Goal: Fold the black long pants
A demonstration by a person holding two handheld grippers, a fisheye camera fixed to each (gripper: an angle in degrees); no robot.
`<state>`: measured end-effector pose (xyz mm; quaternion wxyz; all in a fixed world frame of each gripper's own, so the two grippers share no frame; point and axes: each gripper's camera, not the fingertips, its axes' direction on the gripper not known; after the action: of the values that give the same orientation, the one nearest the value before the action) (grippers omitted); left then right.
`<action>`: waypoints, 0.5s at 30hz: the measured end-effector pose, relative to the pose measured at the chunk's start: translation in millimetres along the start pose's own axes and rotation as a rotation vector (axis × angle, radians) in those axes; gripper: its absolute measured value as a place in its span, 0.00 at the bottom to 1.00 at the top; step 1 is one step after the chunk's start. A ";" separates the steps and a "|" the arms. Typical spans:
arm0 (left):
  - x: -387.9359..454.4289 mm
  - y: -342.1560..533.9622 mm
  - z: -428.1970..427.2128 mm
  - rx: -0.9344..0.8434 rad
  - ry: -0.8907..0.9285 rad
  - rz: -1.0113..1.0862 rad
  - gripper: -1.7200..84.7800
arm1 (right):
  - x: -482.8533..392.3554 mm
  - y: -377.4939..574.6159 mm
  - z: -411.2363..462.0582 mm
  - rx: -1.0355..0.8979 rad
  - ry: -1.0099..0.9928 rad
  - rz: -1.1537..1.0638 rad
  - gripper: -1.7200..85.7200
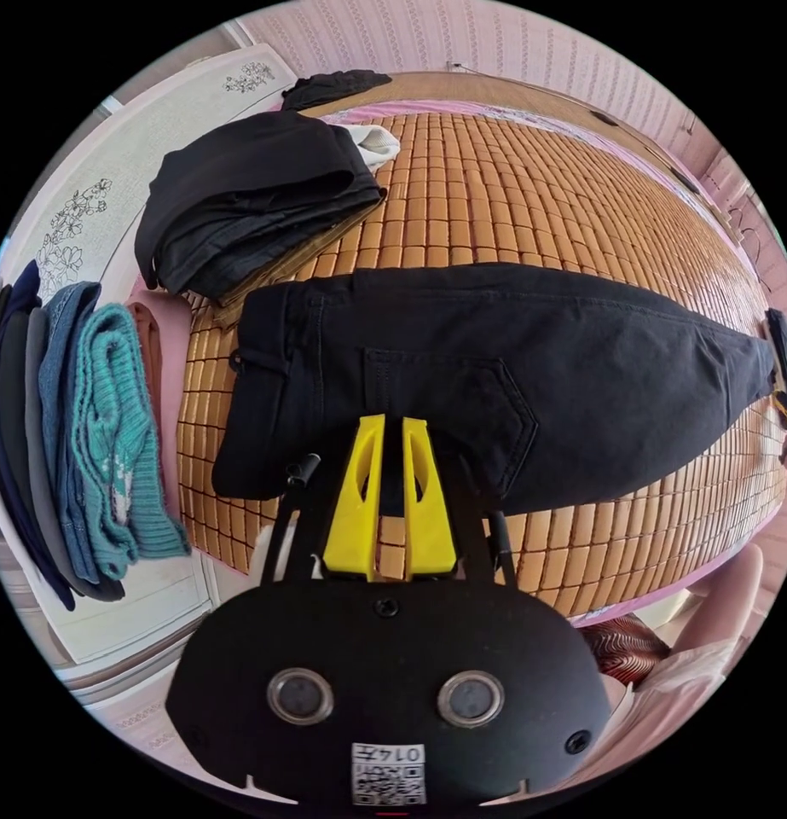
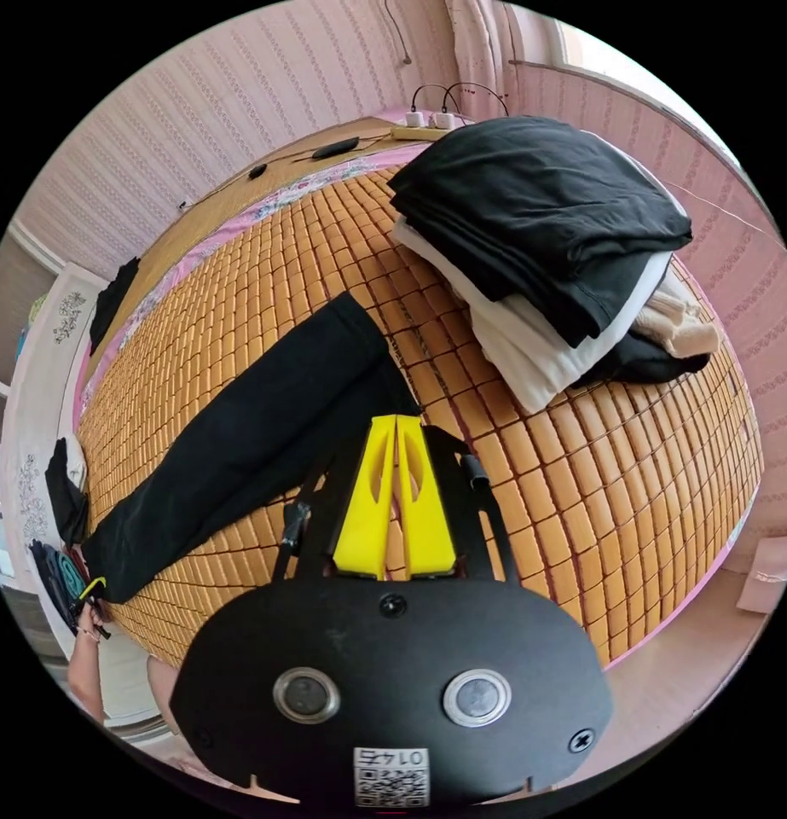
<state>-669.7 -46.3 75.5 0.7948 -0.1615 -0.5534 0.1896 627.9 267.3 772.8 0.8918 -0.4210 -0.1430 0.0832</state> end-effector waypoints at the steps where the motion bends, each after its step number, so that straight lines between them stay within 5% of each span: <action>1: 5.7 -0.6 -1.4 -0.011 0.001 0.019 0.03 | -1.8 4.2 -4.9 0.026 0.003 -0.016 0.03; 9: 33.8 19.4 -9.7 -0.033 -0.013 0.094 0.01 | 38.5 50.5 -34.6 0.065 -0.125 0.007 0.04; 15: 44.7 25.6 -13.5 -0.031 0.013 0.071 0.01 | 0.8 28.2 -18.5 0.082 -0.077 -0.069 0.13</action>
<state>-646.0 -3.1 95.6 0.7885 -0.1947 -0.5450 0.2081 633.9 271.9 739.9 0.9045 -0.3756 -0.1880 0.0742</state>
